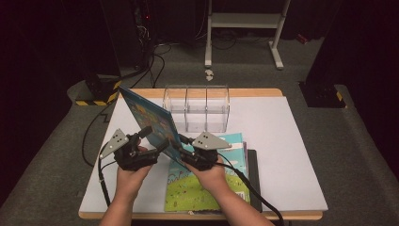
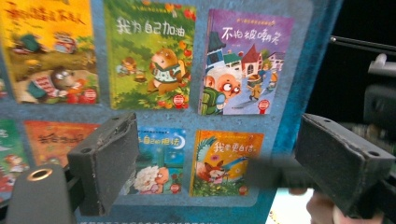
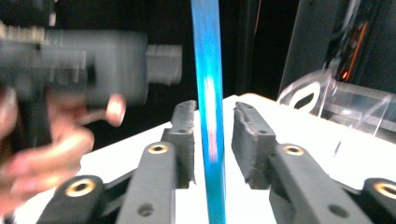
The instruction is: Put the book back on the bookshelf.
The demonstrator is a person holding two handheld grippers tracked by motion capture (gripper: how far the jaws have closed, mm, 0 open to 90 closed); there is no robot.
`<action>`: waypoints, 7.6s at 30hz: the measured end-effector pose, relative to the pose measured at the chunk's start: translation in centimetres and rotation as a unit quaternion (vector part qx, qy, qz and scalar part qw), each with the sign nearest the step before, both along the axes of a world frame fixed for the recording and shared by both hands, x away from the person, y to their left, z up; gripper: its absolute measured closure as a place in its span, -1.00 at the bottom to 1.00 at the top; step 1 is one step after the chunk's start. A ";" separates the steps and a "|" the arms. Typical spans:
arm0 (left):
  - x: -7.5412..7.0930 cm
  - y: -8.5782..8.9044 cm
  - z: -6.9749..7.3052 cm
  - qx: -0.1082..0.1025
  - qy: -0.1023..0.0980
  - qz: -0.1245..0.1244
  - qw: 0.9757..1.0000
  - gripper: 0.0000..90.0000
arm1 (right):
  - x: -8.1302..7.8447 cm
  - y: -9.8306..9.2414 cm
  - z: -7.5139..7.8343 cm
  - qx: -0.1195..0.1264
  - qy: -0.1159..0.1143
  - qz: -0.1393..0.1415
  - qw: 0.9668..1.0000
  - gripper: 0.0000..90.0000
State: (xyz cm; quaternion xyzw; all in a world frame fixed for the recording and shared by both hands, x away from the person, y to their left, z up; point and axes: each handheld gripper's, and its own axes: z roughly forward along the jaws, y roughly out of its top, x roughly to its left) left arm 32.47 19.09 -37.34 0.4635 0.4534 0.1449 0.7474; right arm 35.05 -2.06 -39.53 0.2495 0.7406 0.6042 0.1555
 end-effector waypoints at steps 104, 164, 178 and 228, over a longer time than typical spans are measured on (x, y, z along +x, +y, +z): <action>-7.6 6.5 -2.6 0.134 0.018 0.171 0.976 0.73 | -0.5 -22.1 -6.5 -0.043 0.057 -0.220 0.973 0.13; -2.6 6.6 1.1 0.137 -0.006 0.171 0.976 0.77 | -0.6 -22.2 -7.0 -0.032 0.075 -0.214 0.973 0.13; -1.0 5.7 3.2 0.120 0.010 0.154 0.981 0.85 | -0.6 -22.1 -7.0 -0.031 0.074 -0.212 0.974 0.14; 13.5 -3.5 1.9 0.100 -0.041 0.212 0.971 0.85 | -0.6 -23.2 -6.9 -0.012 0.074 -0.213 0.974 0.18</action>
